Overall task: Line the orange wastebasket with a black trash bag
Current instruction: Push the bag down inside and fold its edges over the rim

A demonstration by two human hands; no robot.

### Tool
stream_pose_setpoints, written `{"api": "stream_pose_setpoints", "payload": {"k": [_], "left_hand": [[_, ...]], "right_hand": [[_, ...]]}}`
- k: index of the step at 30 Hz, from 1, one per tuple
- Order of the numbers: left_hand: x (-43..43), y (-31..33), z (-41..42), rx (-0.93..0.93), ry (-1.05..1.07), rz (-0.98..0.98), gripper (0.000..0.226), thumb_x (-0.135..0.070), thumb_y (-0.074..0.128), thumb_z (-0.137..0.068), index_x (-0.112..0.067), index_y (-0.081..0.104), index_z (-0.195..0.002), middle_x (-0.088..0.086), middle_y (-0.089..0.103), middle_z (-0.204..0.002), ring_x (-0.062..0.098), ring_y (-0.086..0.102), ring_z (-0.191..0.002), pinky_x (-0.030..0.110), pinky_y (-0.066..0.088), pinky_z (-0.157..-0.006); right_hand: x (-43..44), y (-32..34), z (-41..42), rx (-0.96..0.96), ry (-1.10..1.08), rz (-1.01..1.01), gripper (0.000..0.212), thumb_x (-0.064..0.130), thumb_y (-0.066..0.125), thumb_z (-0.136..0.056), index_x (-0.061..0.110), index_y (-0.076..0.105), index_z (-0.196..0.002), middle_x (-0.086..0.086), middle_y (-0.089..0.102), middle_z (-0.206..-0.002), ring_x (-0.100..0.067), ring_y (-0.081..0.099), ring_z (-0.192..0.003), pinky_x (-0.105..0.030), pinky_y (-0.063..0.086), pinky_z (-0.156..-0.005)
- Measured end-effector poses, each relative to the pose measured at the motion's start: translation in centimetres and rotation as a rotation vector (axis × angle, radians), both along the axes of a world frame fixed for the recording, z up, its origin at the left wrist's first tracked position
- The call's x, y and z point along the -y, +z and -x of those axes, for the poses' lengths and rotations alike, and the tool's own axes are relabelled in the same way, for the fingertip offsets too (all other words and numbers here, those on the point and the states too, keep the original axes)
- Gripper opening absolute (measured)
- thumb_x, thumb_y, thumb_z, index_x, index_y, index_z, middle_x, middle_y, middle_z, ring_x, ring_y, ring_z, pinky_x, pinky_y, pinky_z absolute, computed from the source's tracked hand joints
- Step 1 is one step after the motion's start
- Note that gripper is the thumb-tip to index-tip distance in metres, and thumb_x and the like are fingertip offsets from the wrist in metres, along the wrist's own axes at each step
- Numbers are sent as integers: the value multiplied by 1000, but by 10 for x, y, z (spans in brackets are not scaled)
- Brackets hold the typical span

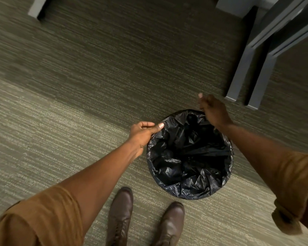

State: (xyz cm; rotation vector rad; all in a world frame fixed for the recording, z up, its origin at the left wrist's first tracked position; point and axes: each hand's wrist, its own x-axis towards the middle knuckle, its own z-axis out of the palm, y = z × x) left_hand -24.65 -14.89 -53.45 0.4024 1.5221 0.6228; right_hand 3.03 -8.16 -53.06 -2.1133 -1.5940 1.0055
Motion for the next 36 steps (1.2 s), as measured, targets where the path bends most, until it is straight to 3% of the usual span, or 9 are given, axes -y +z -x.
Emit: {"api": "stream_pose_setpoints", "payload": {"k": [2,5,12,16,22,25,29,32,36], "left_hand": [[6,2,4,-180,-116,-86,33,-28,93,-83,-11,72,-102,3,77,-97,12,73,-85,8,56,-63],[22,5,4,-406,-297,-242,39,-45,86,-87,-15,67,-103,-3,70,-94,11,67,-81,13,54,-62],[49,-3,-6,-373,-279,-93,42,-44,85,-89,-13,64,-107,4,68,-92,17,62,-77,19,51,-55],[52,-12,-3,-201,-98,40,43,-39,94,-81,-9,66,-93,13,75,-97,23,68,-89,31,58,-74],[49,-7,1,76,13,111,80,-47,105,-37,-11,68,-98,22,83,-114,38,79,-114,56,61,-106],[53,-6,1,5,38,69,70,-47,102,-47,-10,73,-98,20,84,-112,32,81,-107,47,62,-104],[70,4,5,-205,52,-106,66,-61,91,-61,-14,70,-102,4,78,-101,17,75,-89,11,58,-67],[92,11,7,-299,8,-166,65,-64,88,-65,-16,64,-102,0,69,-93,13,66,-78,13,58,-63],[117,12,0,-291,-43,-28,46,-44,88,-83,-12,64,-105,4,67,-93,18,63,-79,27,58,-69]], "right_hand": [[10,11,-8,17,-116,-73,86,87,30,-95,9,67,-99,-14,74,-96,-33,70,-90,-43,53,-81],[40,16,-22,96,-136,-63,73,80,34,-100,14,64,-94,-8,70,-92,-29,66,-86,-40,49,-75],[86,2,-33,227,-61,-59,48,68,51,-102,21,63,-102,-4,64,-103,-24,60,-92,-35,45,-75],[83,-6,-33,272,-38,12,60,80,35,-99,24,54,-94,2,62,-77,-18,59,-68,-29,35,-55],[73,-12,-40,187,-31,81,82,96,14,-84,24,53,-84,-4,64,-76,-25,63,-72,-39,40,-64],[74,-4,-41,11,-235,76,100,99,16,-83,16,65,-109,-8,70,-95,-24,65,-83,-45,51,-78],[94,14,-47,11,-447,-88,83,90,28,-94,16,62,-106,-12,71,-97,-33,68,-89,-45,55,-77],[122,22,-52,183,-470,-142,65,84,40,-96,22,58,-98,-8,69,-96,-28,65,-85,-37,50,-73],[158,15,-50,175,-543,-47,70,79,46,-98,12,63,-105,-14,72,-103,-34,68,-93,-43,54,-81]]}}
